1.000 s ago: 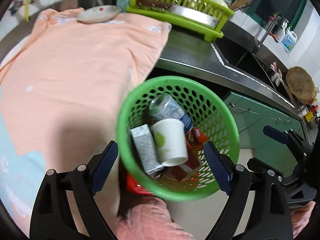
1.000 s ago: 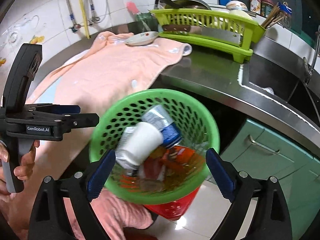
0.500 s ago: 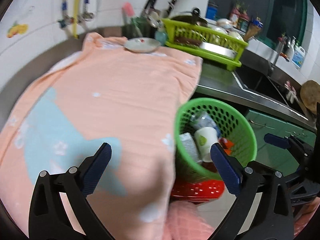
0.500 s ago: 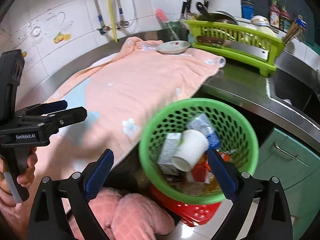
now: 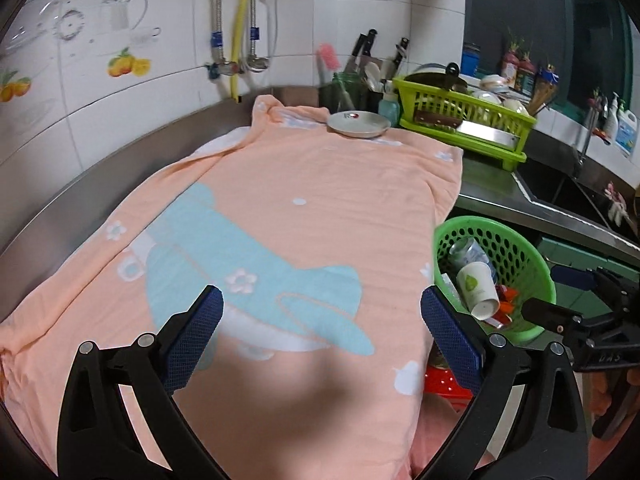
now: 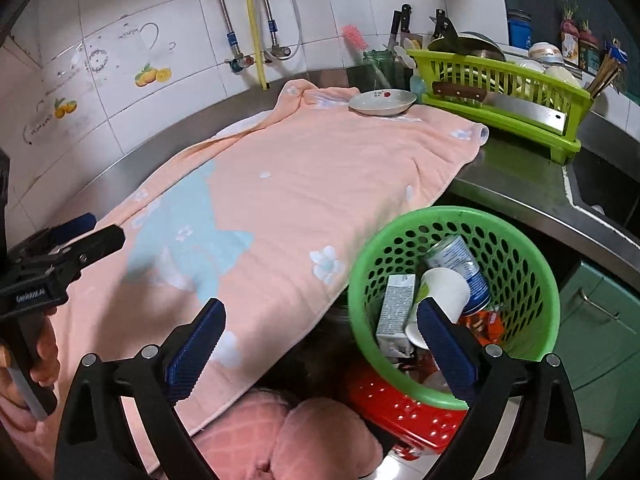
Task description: Collect trash
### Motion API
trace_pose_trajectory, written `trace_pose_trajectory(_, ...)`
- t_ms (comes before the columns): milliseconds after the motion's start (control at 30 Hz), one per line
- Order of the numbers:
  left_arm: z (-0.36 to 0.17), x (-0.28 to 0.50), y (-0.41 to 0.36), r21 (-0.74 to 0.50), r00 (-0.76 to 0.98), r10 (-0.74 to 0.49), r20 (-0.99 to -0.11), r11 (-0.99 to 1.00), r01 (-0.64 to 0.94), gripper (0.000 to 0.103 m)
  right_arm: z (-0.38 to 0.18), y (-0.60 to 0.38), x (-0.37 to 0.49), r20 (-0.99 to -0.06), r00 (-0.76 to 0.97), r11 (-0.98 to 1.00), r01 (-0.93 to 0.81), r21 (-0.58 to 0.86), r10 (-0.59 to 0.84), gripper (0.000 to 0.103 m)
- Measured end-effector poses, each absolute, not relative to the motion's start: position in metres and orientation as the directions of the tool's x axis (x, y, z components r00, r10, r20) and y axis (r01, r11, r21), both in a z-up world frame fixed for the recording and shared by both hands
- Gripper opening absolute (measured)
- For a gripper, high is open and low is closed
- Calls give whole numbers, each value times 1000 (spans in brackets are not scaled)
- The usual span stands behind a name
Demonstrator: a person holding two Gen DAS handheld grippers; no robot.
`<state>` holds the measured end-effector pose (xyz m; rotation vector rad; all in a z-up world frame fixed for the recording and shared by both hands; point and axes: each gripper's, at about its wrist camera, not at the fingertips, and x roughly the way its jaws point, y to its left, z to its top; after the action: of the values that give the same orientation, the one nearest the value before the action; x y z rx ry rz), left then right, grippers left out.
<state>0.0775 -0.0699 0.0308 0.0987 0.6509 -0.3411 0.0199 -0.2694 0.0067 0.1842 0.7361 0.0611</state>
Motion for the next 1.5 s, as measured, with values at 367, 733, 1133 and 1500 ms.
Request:
trace_pose_trajectory(367, 27, 66, -60, 10, 761, -243, -602, 950, 312, 98, 8, -266, 14, -653, 749, 980, 26, 200, 113, 94)
trace_pose_trajectory(733, 20, 63, -58, 27, 760, -215, -613, 956, 292, 98, 10, -257, 10, -648, 756, 985, 23, 170, 94, 94)
trace_pose_trajectory(1133, 19, 62, -54, 22, 761, -207, -614, 960, 279, 98, 10, -257, 8, -647, 758, 986, 35, 162, 79, 94)
trace_pose_trajectory(1500, 16, 62, -55, 23, 756, -206, -621, 960, 280, 98, 10, -258, 7, -648, 757, 986, 34, 163, 80, 94)
